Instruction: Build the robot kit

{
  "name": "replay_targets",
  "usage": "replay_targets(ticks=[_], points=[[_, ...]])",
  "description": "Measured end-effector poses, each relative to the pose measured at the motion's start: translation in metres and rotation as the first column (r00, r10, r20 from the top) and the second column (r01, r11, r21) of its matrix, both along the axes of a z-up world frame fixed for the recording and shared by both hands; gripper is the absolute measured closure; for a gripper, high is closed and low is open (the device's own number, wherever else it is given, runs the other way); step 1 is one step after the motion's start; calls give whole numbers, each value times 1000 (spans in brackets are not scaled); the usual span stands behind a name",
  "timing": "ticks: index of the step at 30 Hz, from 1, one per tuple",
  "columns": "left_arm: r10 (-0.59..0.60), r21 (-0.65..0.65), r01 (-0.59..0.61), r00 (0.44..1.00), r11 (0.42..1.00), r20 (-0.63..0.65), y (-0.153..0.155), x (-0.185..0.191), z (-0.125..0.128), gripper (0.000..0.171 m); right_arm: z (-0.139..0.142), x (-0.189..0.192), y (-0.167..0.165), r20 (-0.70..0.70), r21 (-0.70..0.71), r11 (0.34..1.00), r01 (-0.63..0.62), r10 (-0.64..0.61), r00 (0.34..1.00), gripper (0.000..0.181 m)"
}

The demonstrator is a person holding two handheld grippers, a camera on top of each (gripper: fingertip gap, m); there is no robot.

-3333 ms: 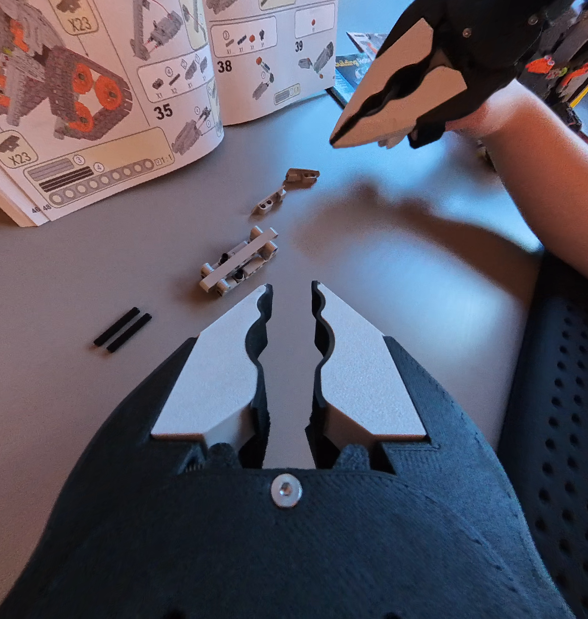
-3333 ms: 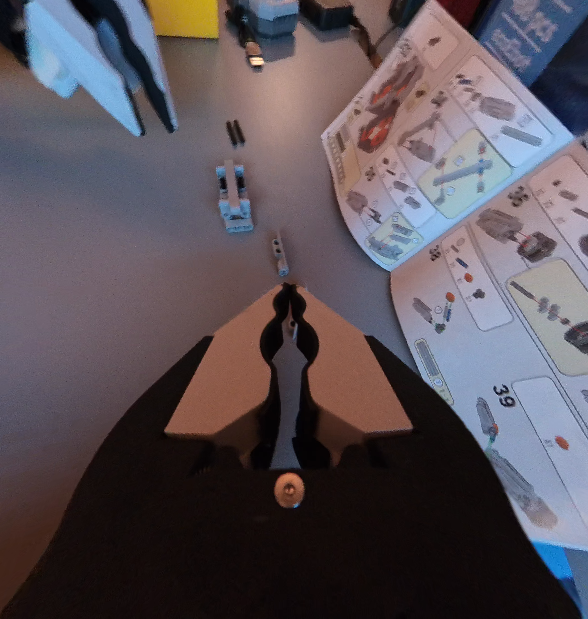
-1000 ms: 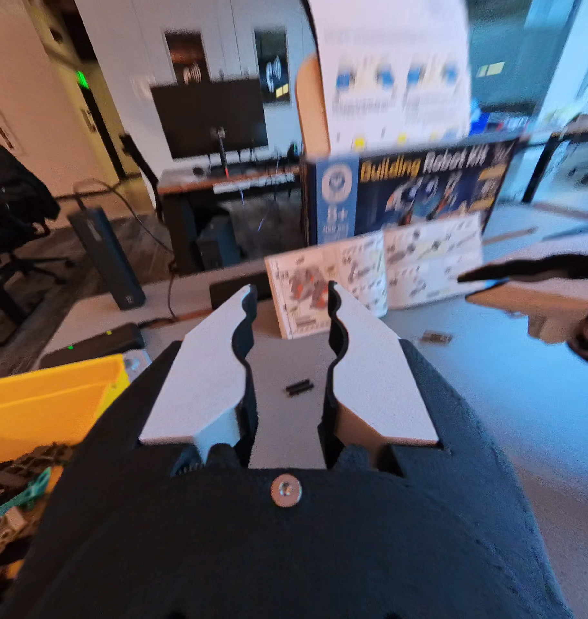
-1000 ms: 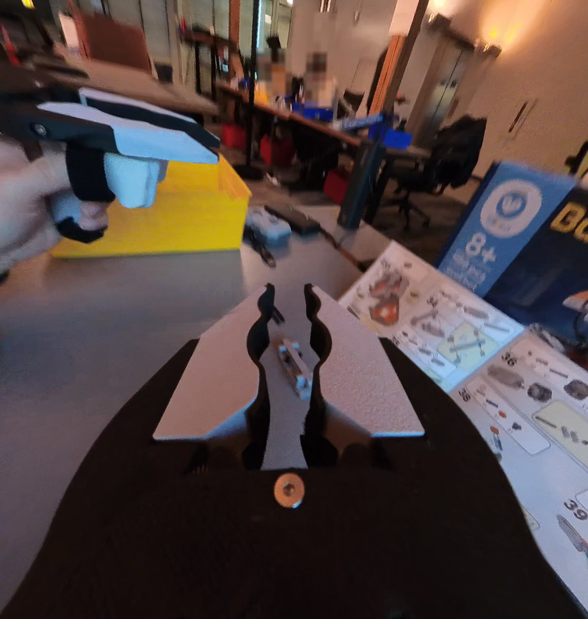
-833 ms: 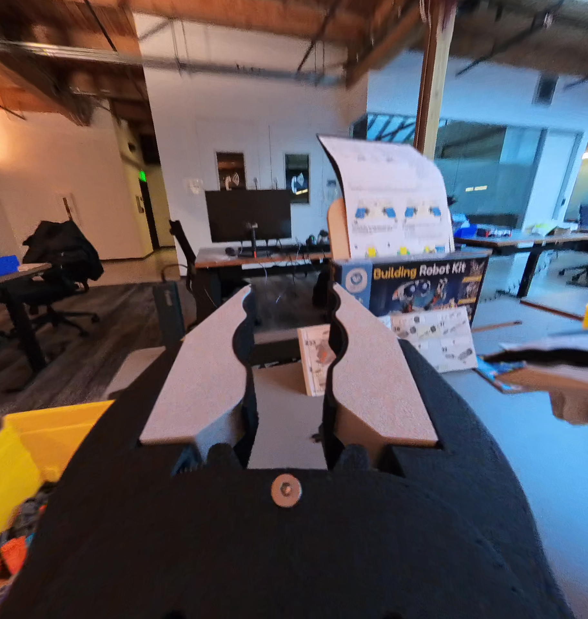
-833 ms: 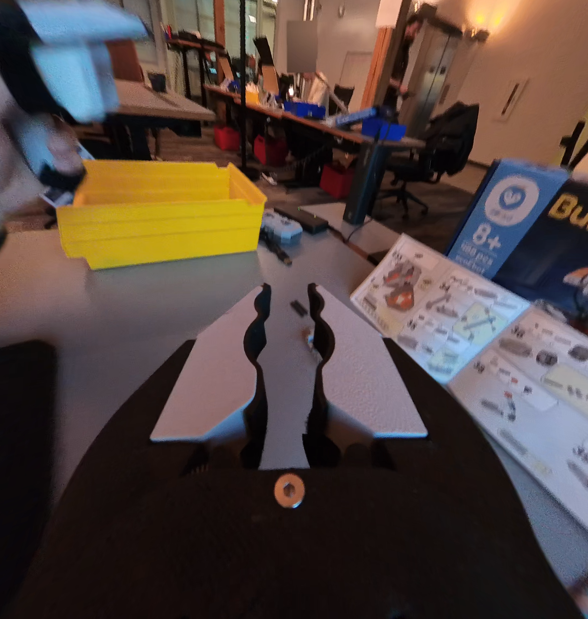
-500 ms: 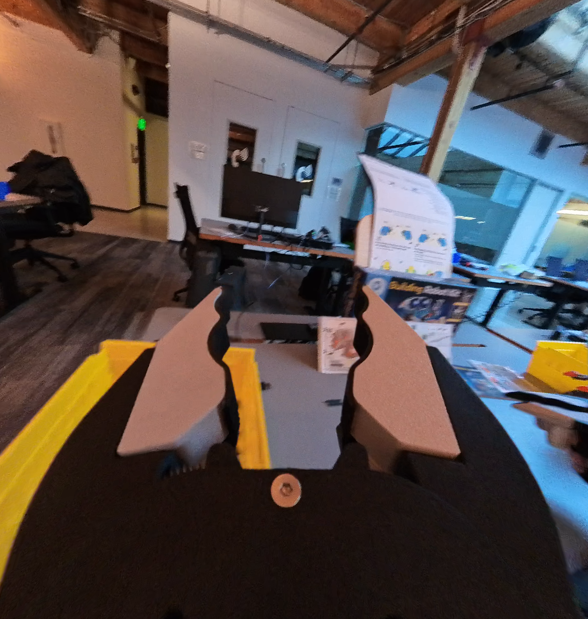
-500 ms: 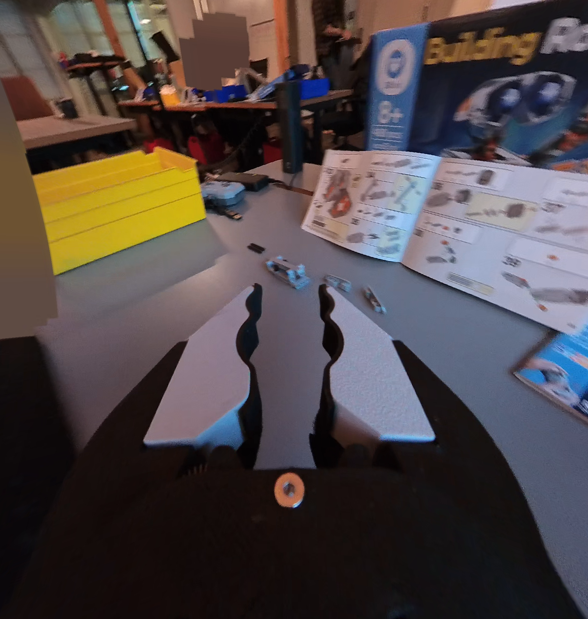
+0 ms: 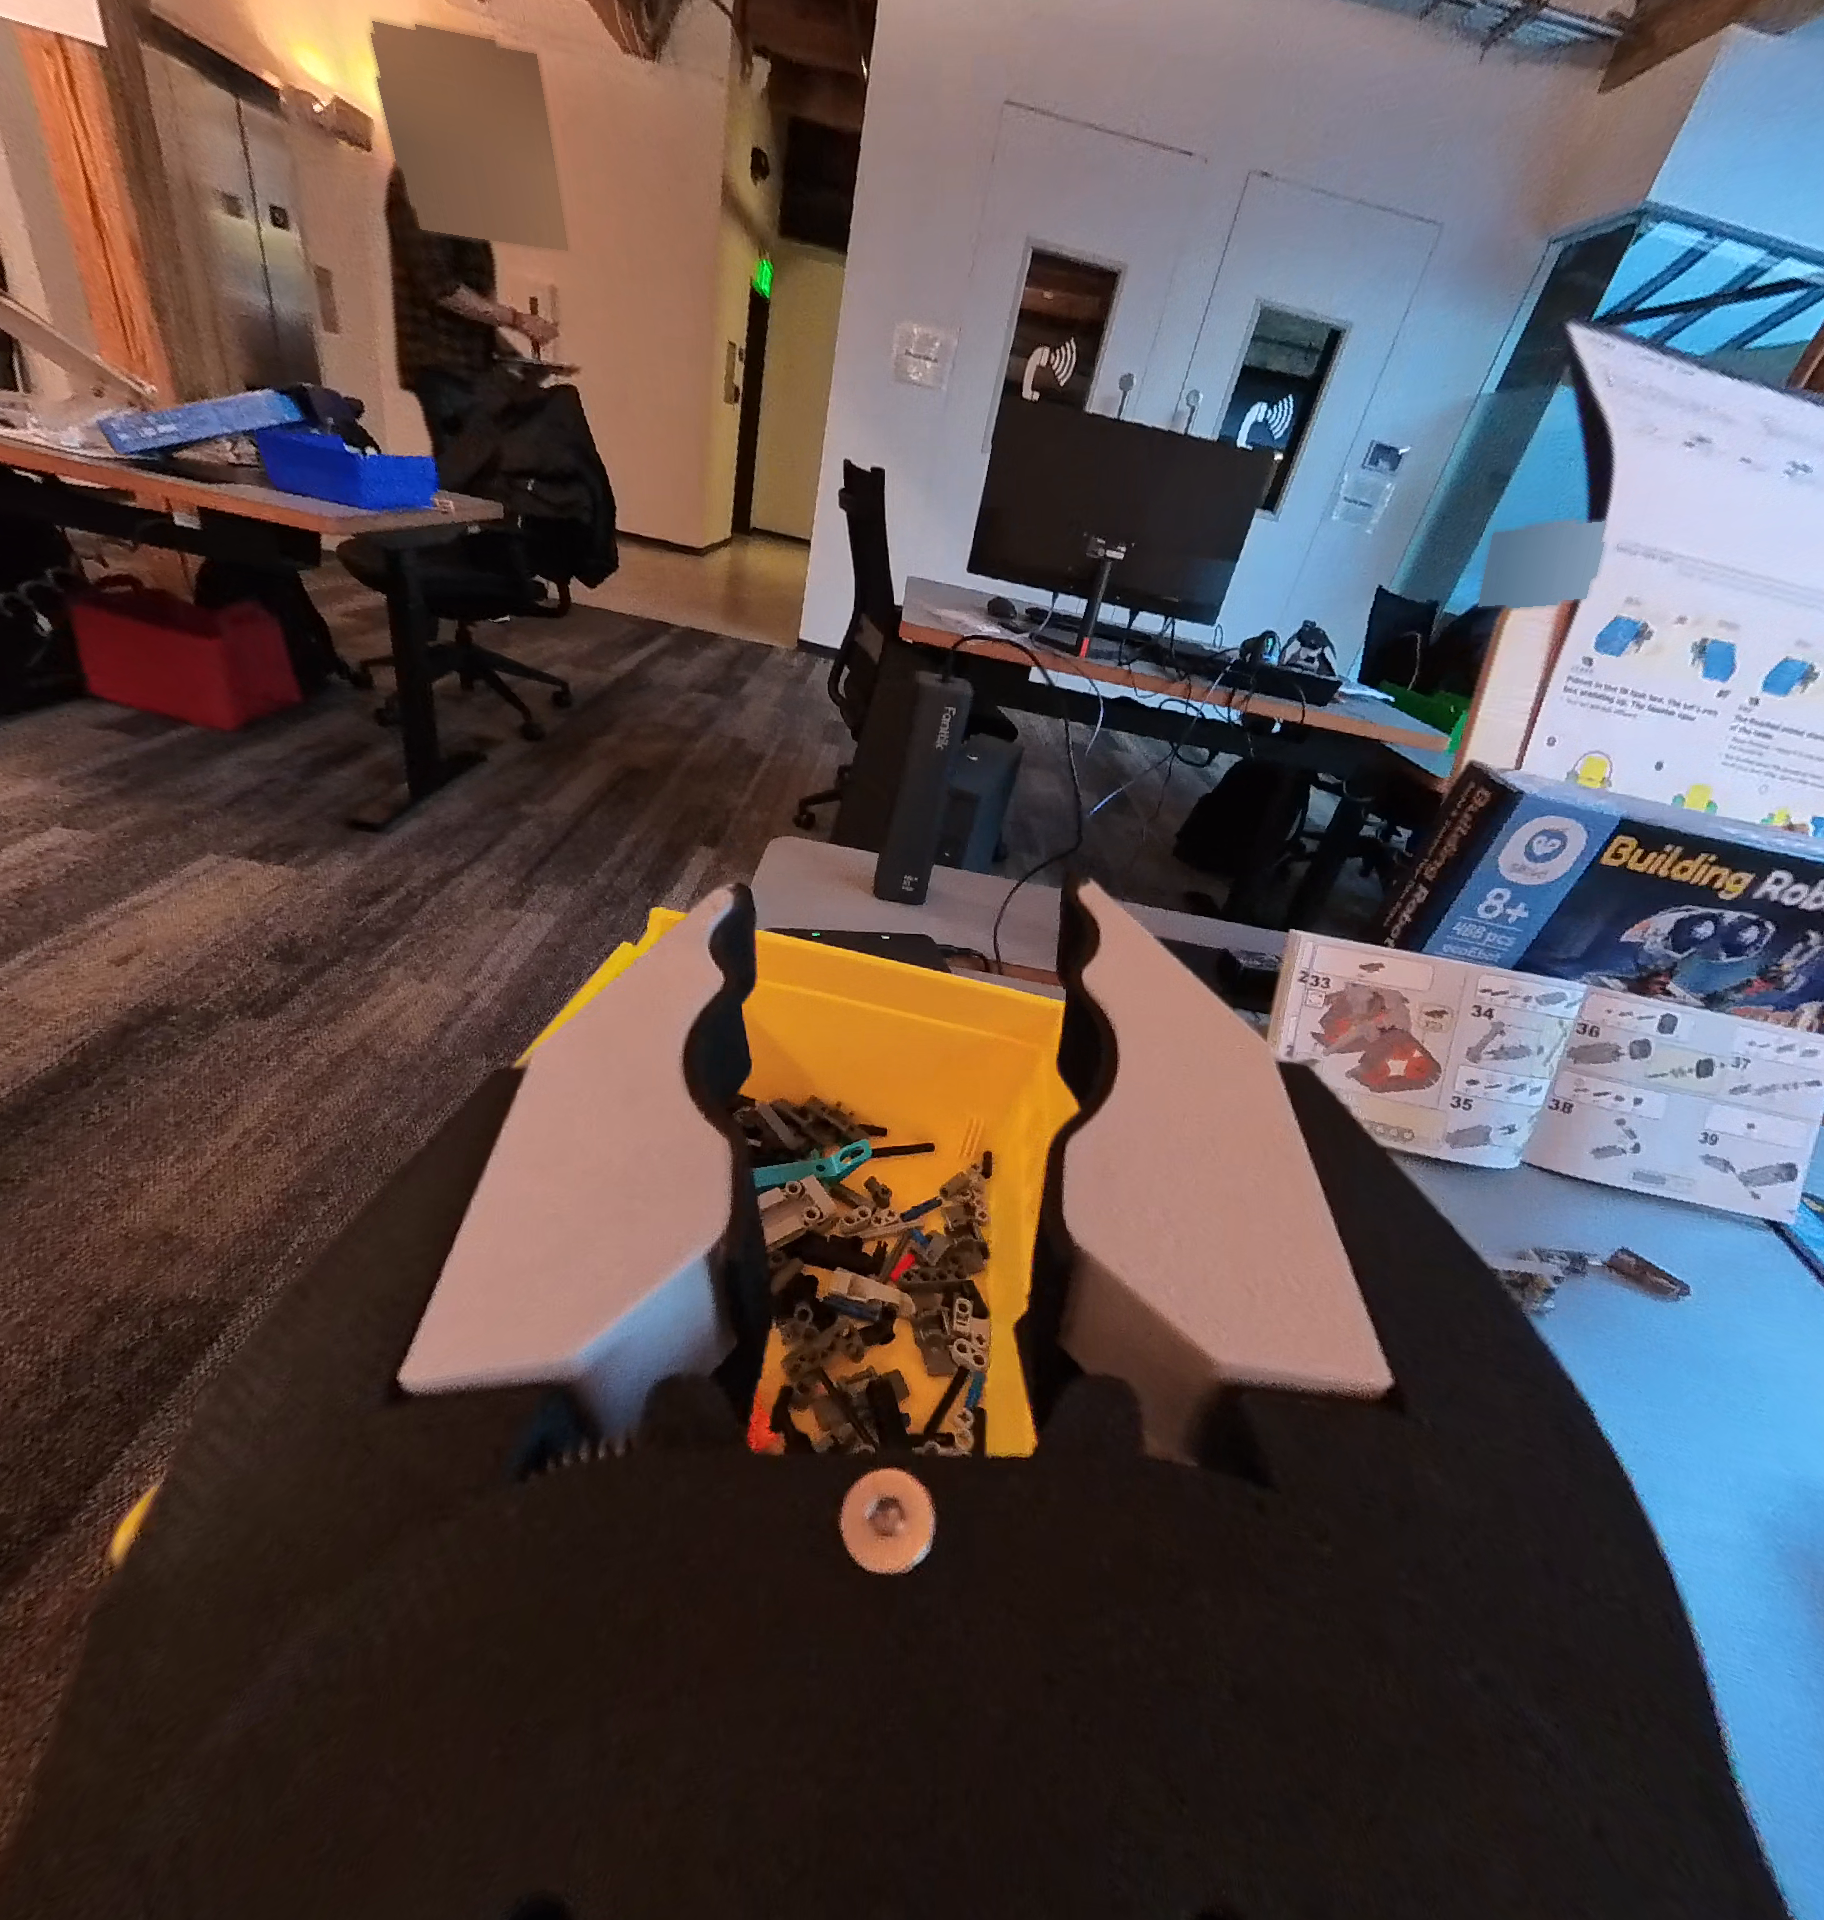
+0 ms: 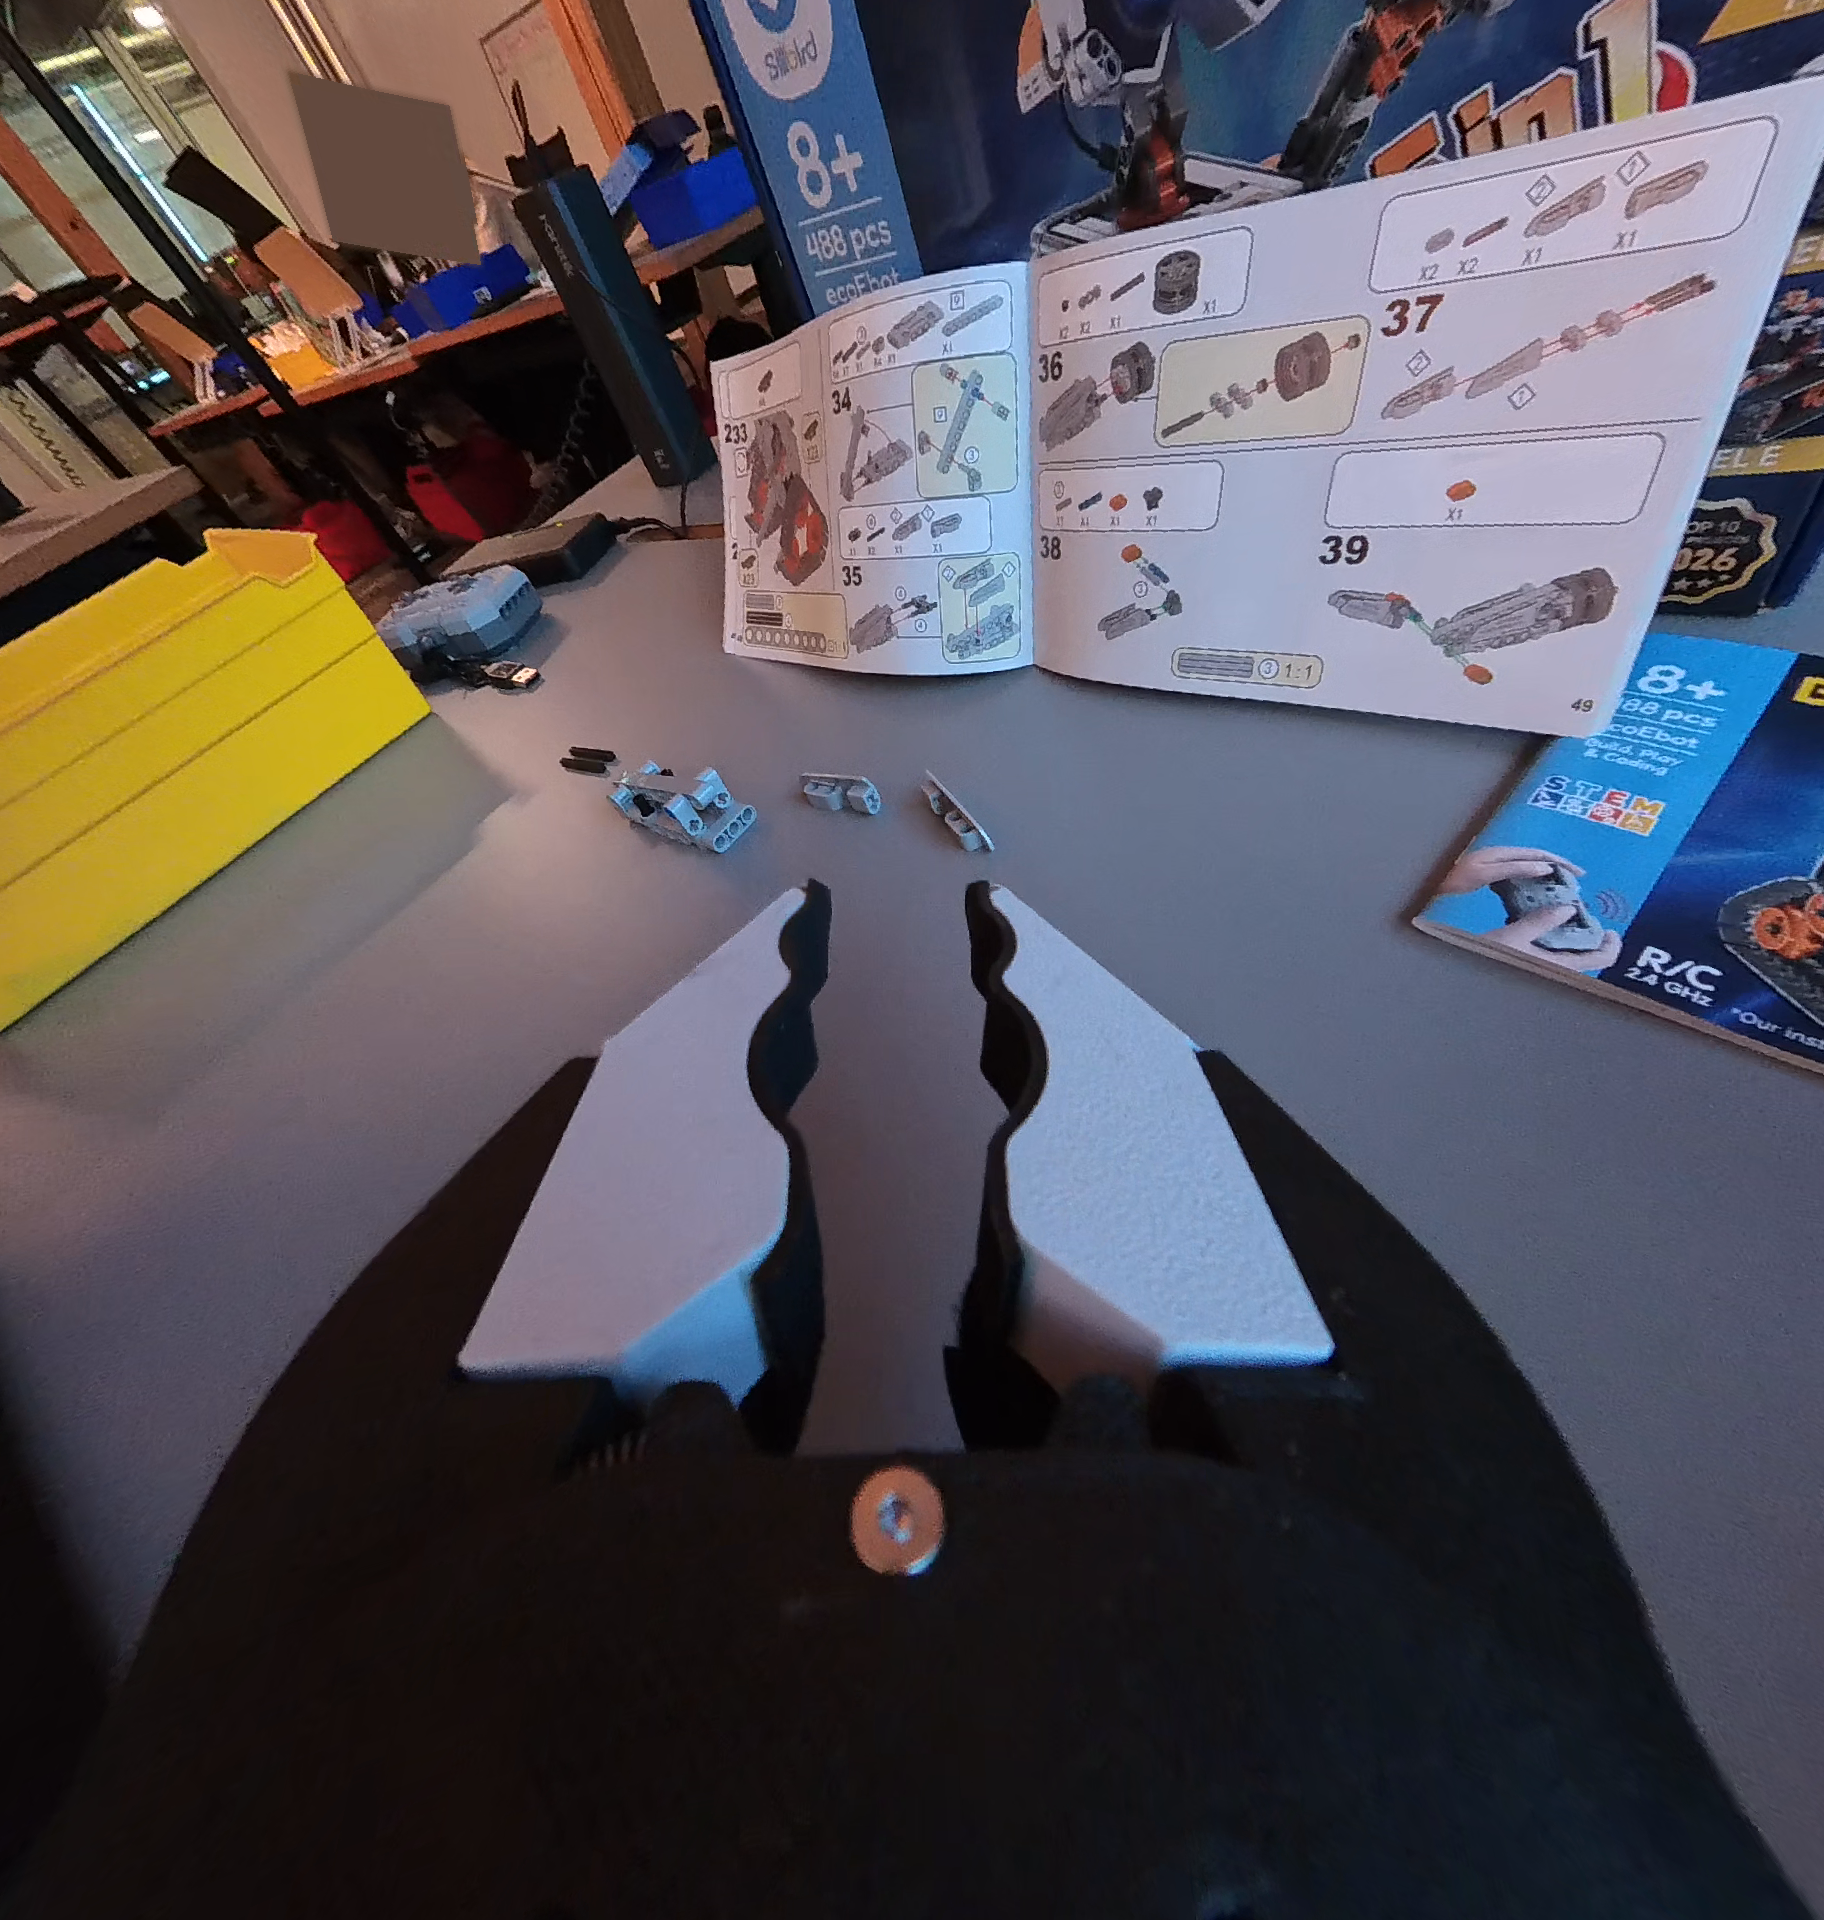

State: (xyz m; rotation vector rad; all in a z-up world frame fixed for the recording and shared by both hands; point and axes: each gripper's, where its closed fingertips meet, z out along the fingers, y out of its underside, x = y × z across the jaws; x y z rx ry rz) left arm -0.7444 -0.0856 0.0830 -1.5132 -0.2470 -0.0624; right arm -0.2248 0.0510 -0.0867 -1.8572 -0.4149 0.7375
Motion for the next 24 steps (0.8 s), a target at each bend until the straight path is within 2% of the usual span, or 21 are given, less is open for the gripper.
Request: replay_targets(ticks=[5,13,24], points=[[3,-5,-3,1000,1000,-9,9,-3,-7,116,-4,-3,1,32,7,1000,-3,2,999,155],[-32,-1,32,998,999,58,13,-3,-21,119,-9,-8,0,83,12,1000,-17,16,996,155],[-41,-29,42,998,999,40,18,2,-26,120,-12,-8,0,79,1,1000,-25,24,997,156]])
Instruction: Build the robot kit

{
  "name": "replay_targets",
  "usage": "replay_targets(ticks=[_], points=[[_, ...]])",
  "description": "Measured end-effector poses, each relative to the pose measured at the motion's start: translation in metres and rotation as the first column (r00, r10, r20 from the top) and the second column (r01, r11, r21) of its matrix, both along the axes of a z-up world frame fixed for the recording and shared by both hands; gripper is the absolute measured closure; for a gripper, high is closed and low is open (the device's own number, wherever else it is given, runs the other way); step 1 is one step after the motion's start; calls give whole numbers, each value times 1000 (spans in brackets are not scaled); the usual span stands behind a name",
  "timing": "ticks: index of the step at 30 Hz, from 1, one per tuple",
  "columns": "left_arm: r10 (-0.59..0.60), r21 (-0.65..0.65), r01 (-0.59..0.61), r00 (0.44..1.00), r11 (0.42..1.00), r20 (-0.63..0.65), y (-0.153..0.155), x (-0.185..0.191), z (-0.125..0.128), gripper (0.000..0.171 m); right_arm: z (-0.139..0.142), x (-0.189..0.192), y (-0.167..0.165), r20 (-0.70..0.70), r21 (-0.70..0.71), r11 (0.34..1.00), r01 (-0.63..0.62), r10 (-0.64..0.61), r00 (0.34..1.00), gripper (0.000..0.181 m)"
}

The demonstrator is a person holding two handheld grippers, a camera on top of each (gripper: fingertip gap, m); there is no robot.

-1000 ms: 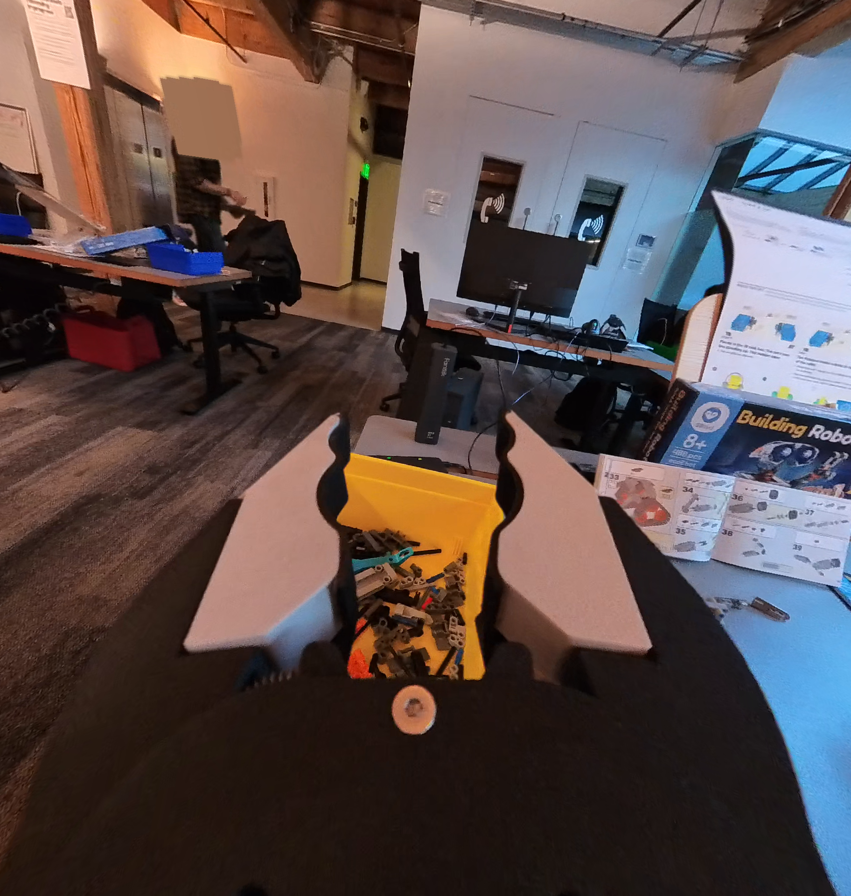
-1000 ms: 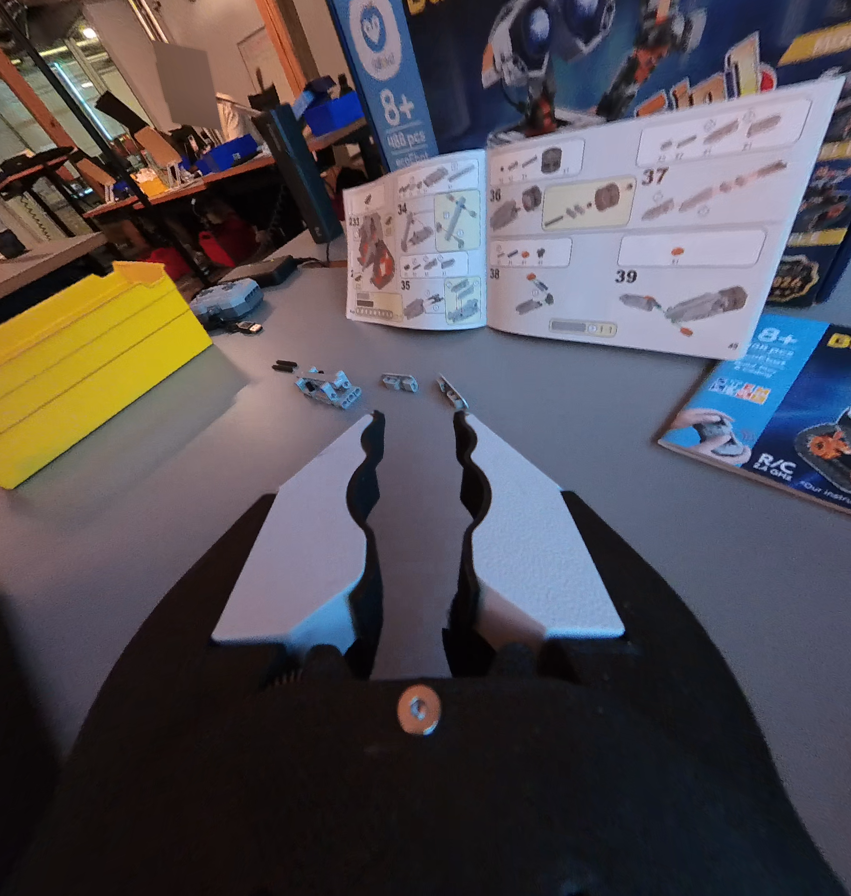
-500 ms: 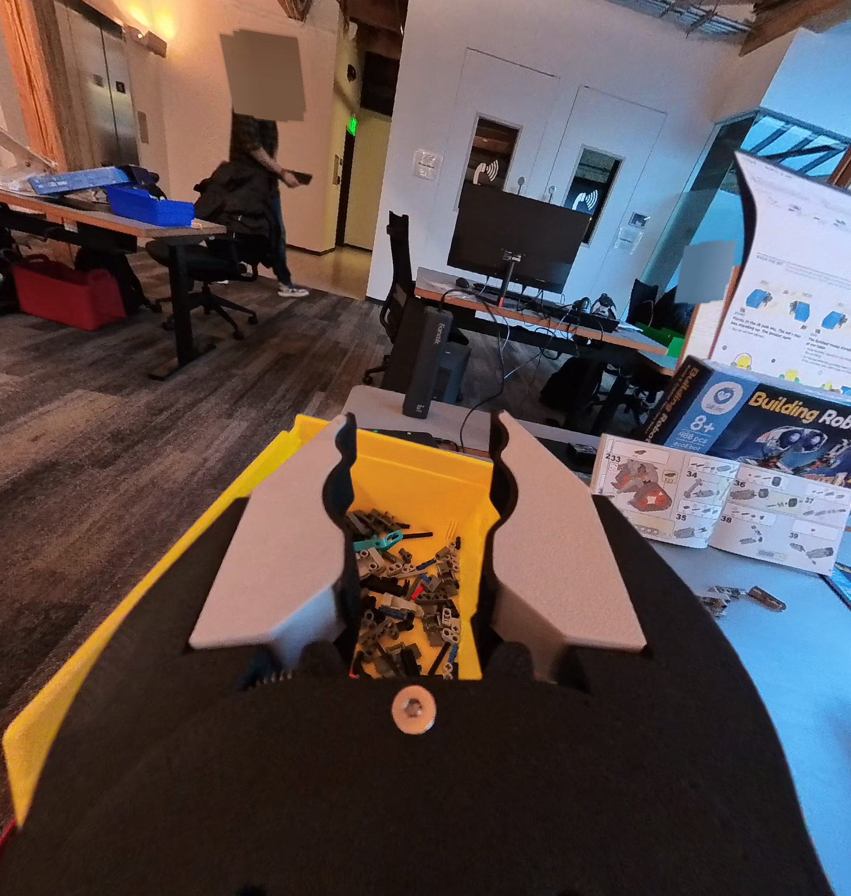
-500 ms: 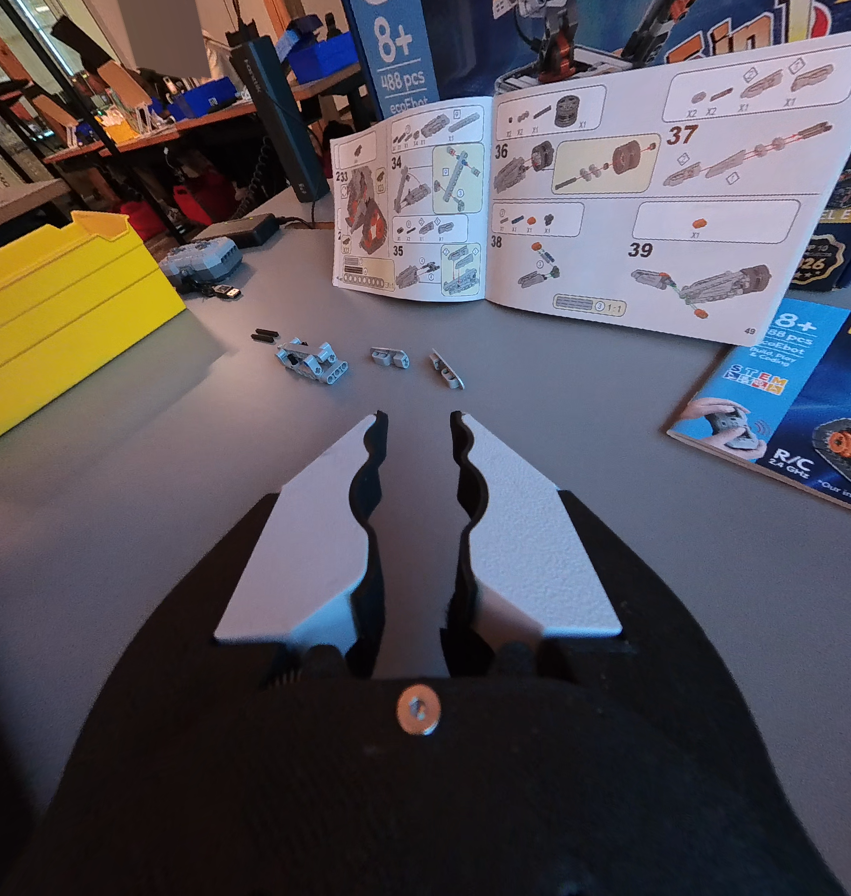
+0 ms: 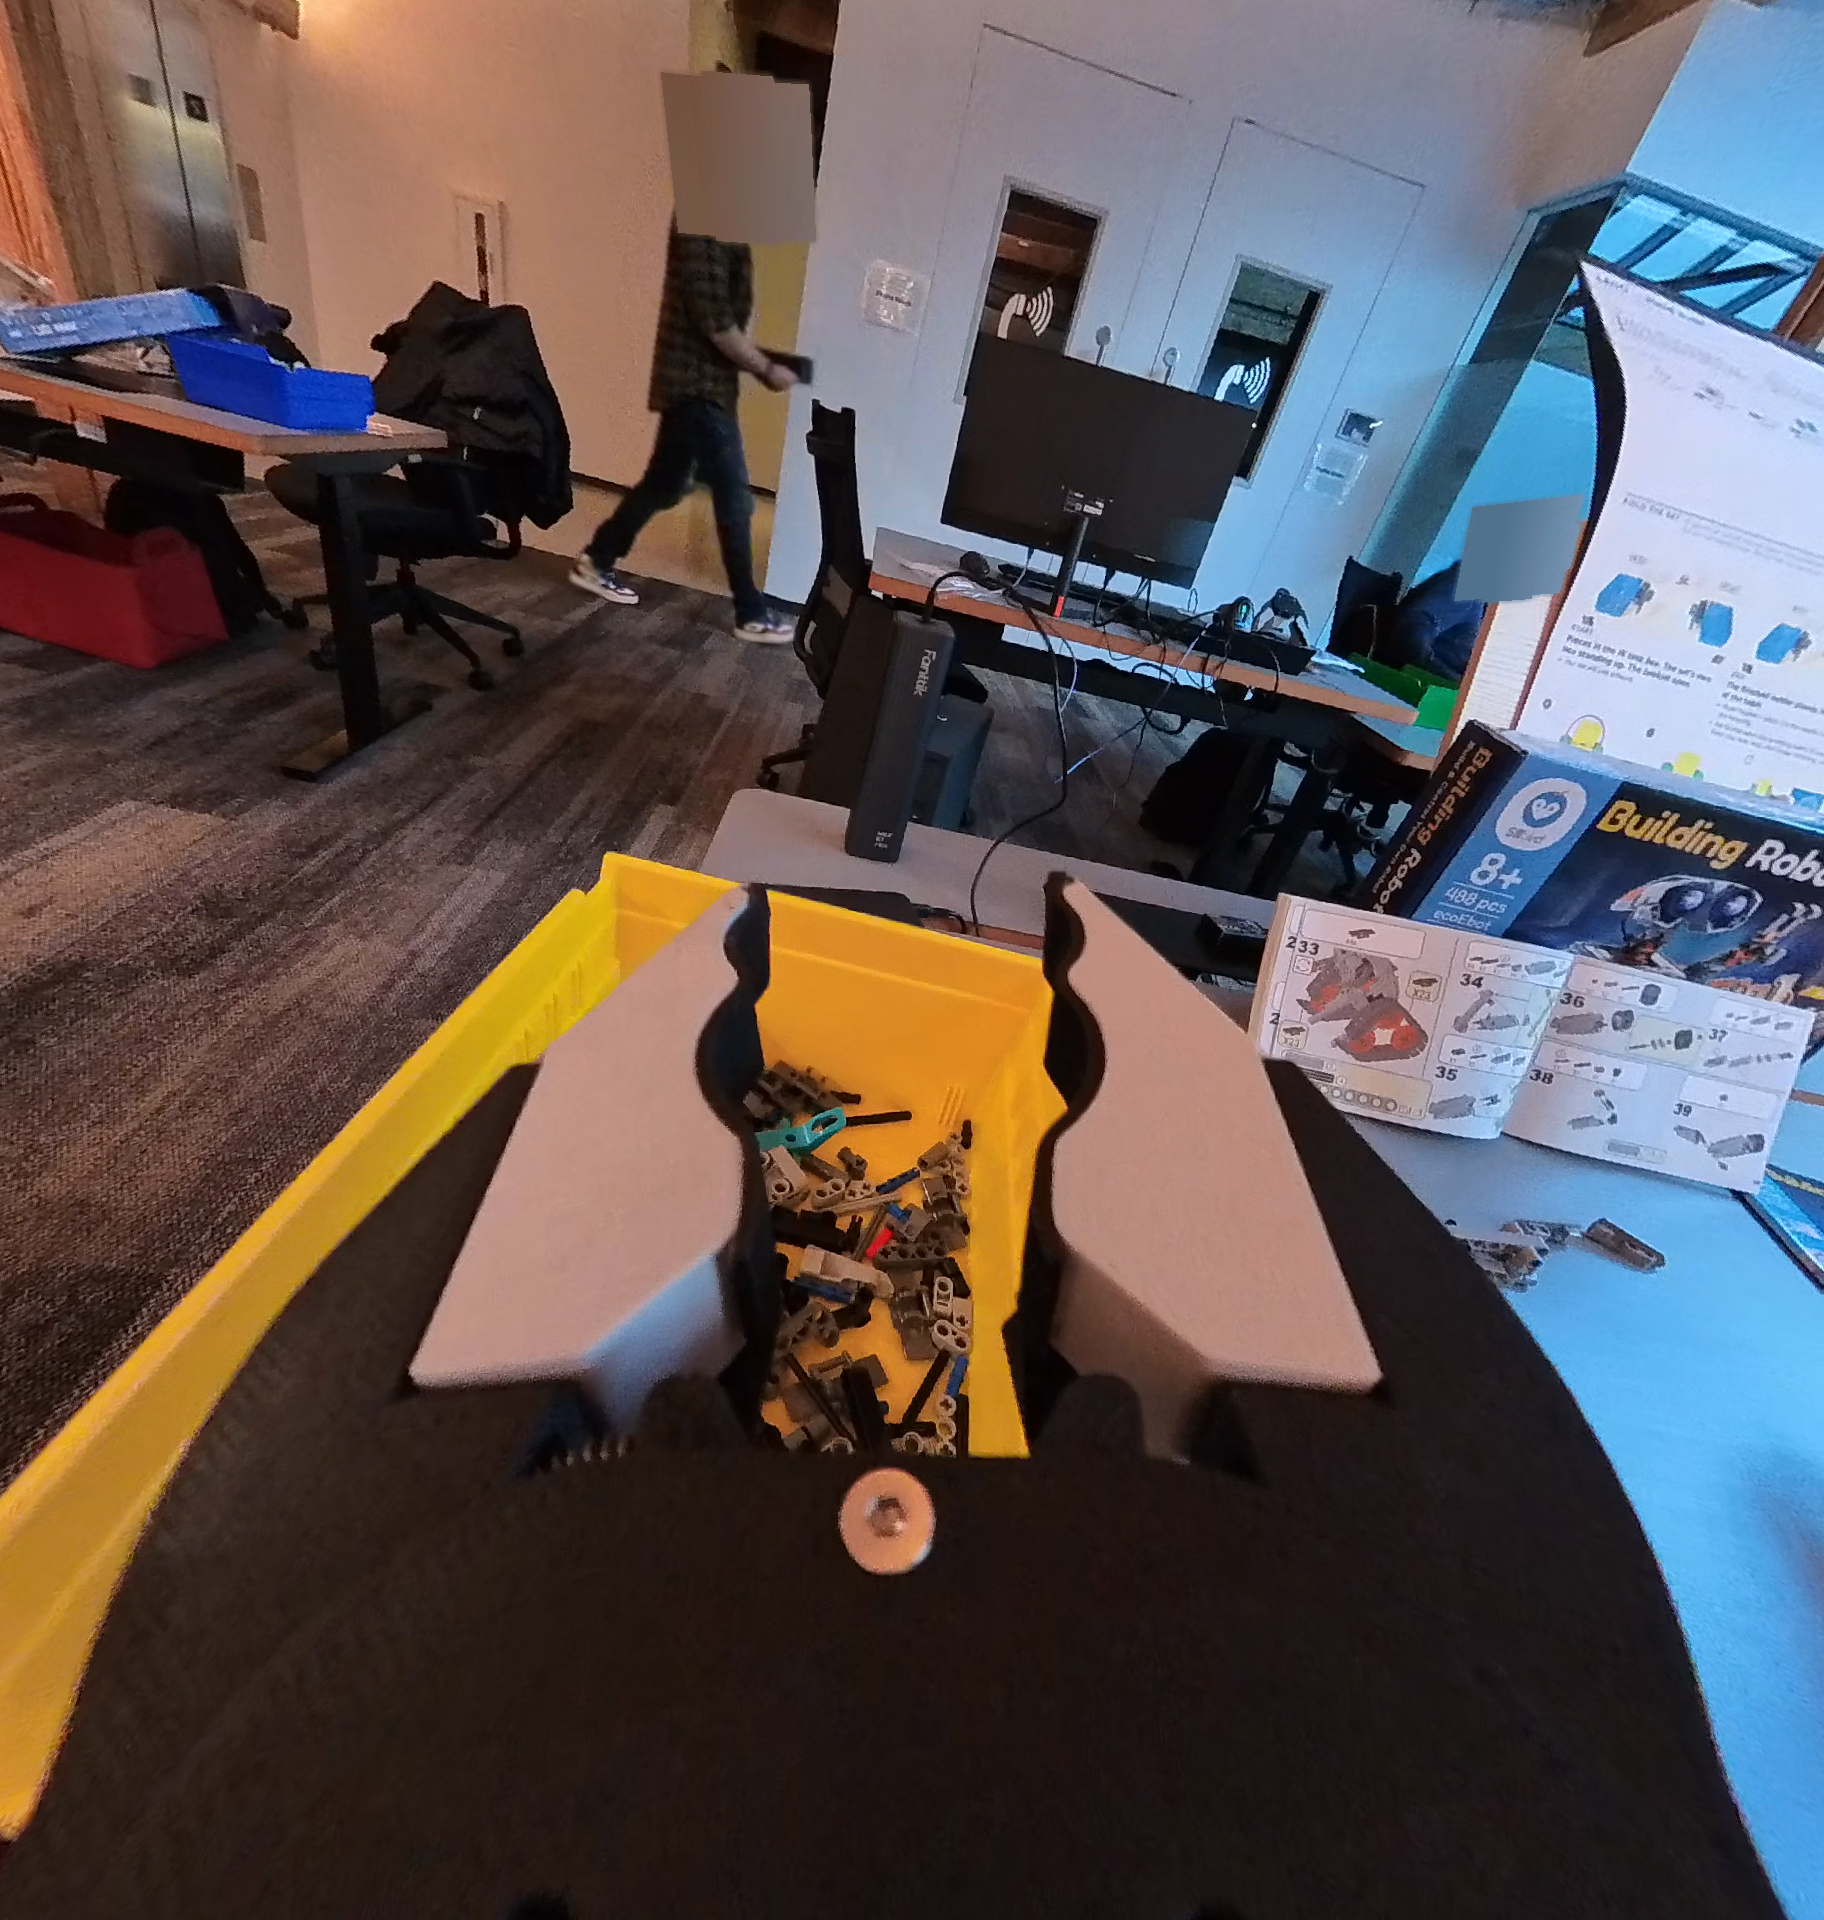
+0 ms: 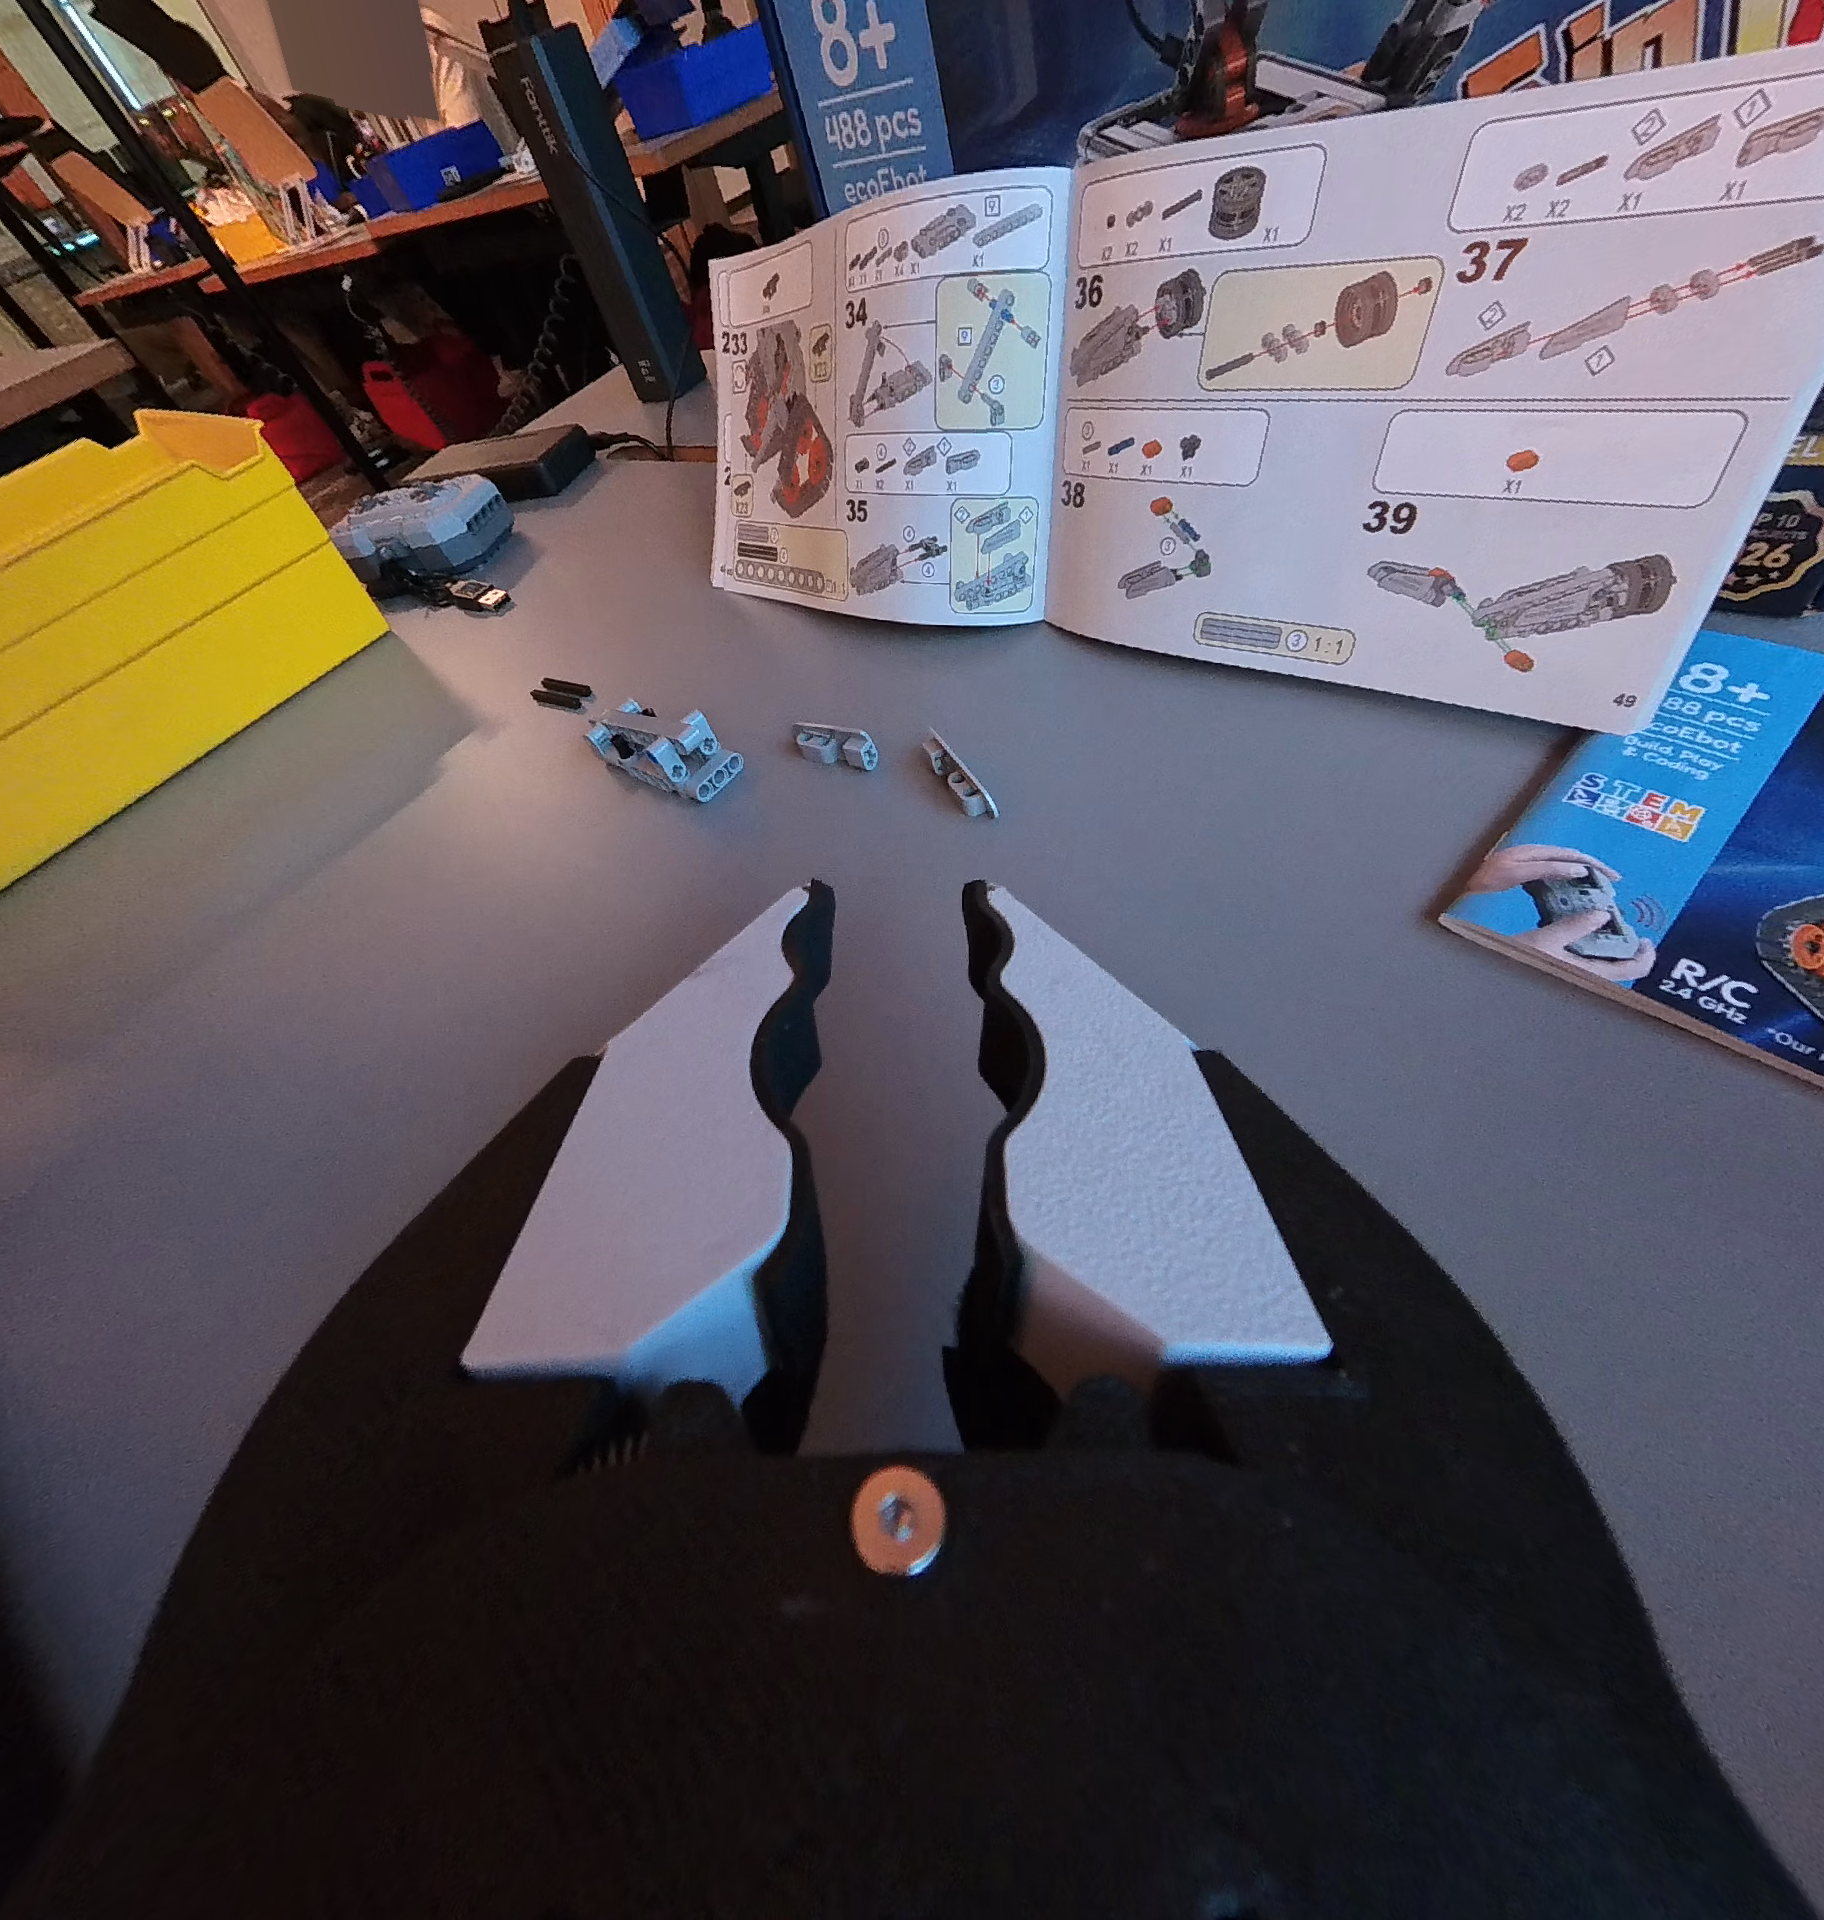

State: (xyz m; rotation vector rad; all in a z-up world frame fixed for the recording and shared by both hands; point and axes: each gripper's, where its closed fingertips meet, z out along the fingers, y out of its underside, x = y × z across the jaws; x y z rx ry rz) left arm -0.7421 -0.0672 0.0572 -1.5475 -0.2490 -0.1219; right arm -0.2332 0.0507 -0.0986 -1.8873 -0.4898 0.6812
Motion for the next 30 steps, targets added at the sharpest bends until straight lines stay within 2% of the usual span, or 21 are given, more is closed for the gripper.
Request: replay_targets(ticks=[6,10,16,19,22,24,25,26,27,30], points=[[-18,-6,18,999,1000,28,-1,-1,-3,120,-2,-3,0,6,-3,1000,-11,11,1000,156],[-53,20,52,998,998,35,-1,4,7,120,-5,-5,-1,22,-5,1000,-19,19,1000,156],[-44,20,44,999,999,-11,-1,-3,19,121,-3,-5,0,29,21,1000,-21,20,999,158],[-81,-70,76,994,995,-75,11,-6,27,131,-1,-8,-1,17,31,999,-38,38,999,158],[-66,-170,37,983,985,-171,27,-16,38,132,-3,-14,-1,31,32,998,-57,56,998,158],[-65,-321,-17,967,947,-246,32,-25,29,134,-5,-16,-3,57,42,996,-73,70,996,159],[-68,-421,-50,963,906,-261,32,-31,18,141,-5,-17,-4,72,53,995,-80,76,994,159],[-86,-538,-69,963,840,-257,29,-34,3,161,-5,-18,-5,85,61,995,-85,80,993,159],[-116,-633,-70,962,771,-248,27,-34,-10,171,-5,-19,-5,91,64,994,-87,81,993,159],[-191,-774,-24,964,633,-186,25,-26,-36,171,0,-23,-8,87,88,991,-98,90,992,159]])
